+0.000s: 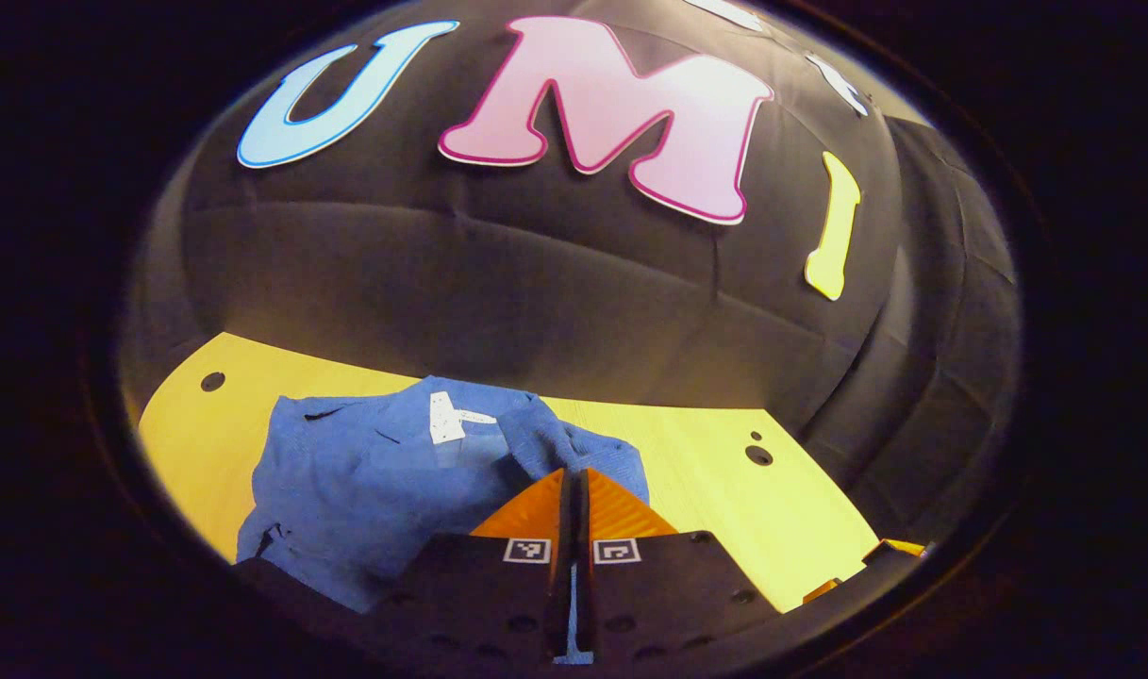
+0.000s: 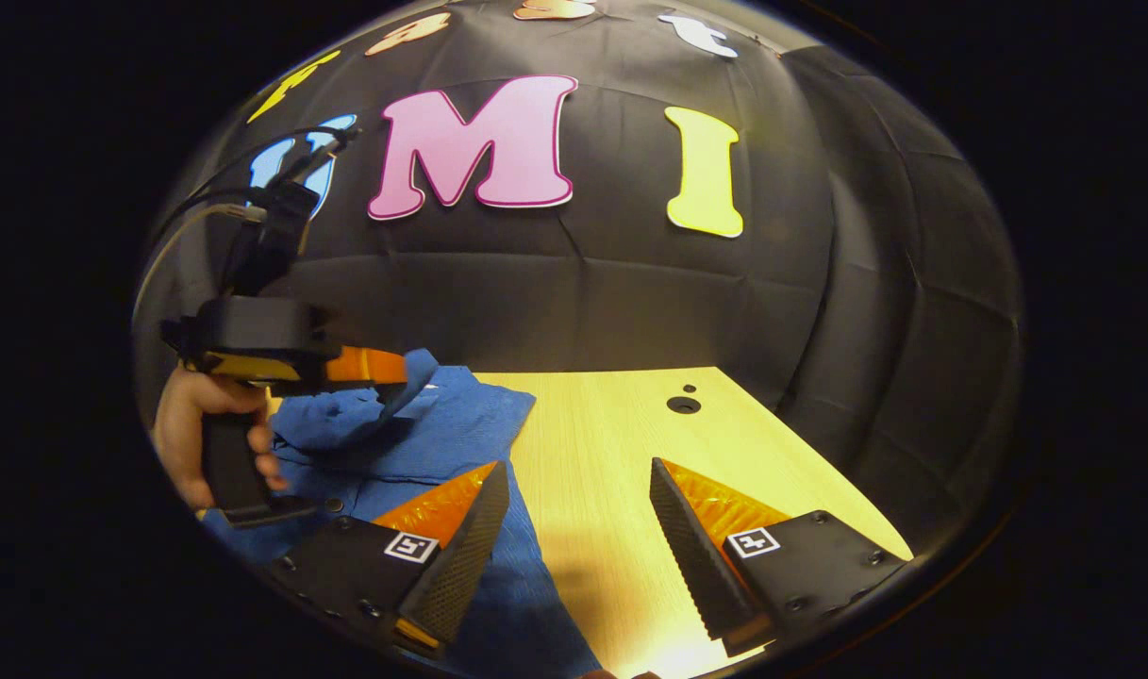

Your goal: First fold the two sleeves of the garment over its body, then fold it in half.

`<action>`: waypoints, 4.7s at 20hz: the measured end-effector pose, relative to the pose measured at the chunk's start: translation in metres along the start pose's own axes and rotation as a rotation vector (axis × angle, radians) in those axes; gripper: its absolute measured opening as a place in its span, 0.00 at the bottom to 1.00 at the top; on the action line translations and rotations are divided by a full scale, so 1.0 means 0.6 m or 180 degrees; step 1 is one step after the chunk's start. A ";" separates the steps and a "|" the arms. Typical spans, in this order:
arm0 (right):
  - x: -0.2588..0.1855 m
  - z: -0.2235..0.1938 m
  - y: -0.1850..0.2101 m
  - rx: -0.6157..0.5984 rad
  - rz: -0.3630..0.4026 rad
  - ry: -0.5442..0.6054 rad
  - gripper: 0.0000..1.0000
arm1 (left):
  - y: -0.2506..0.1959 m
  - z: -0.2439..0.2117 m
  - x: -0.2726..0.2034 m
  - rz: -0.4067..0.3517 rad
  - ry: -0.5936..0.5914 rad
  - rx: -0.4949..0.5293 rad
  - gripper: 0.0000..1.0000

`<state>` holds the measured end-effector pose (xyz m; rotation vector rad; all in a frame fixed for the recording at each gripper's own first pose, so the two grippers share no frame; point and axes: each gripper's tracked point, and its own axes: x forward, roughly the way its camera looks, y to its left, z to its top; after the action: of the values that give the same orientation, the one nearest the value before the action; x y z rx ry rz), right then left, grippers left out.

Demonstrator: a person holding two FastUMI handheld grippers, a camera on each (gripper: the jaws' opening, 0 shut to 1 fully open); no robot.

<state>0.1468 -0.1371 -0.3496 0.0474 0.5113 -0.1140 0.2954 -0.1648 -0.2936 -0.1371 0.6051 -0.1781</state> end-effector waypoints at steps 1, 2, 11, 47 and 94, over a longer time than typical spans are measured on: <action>-0.001 -0.002 -0.007 0.0017 -0.0007 0.0019 0.95 | -0.028 -0.015 0.018 -0.0132 0.0137 0.0014 0.12; -0.003 -0.005 -0.012 0.0034 -0.0005 0.0042 0.95 | -0.040 -0.030 0.022 -0.0178 0.0231 -0.0008 0.27; -0.058 -0.057 0.003 0.0246 0.0062 0.0368 0.95 | 0.020 -0.072 -0.086 0.0034 0.0294 0.0053 0.84; -0.233 -0.286 0.049 0.0416 0.0219 0.1832 0.01 | 0.282 -0.435 -0.506 0.0757 0.1294 -0.0247 0.00; 0.385 0.197 0.135 0.0207 0.0186 -0.0393 0.96 | 0.391 0.157 -0.006 0.0801 -0.0768 0.0682 0.85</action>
<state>0.4139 -0.0877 -0.3589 0.1182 0.3824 -0.0758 0.3763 0.0719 -0.2571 0.1239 0.3552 0.0185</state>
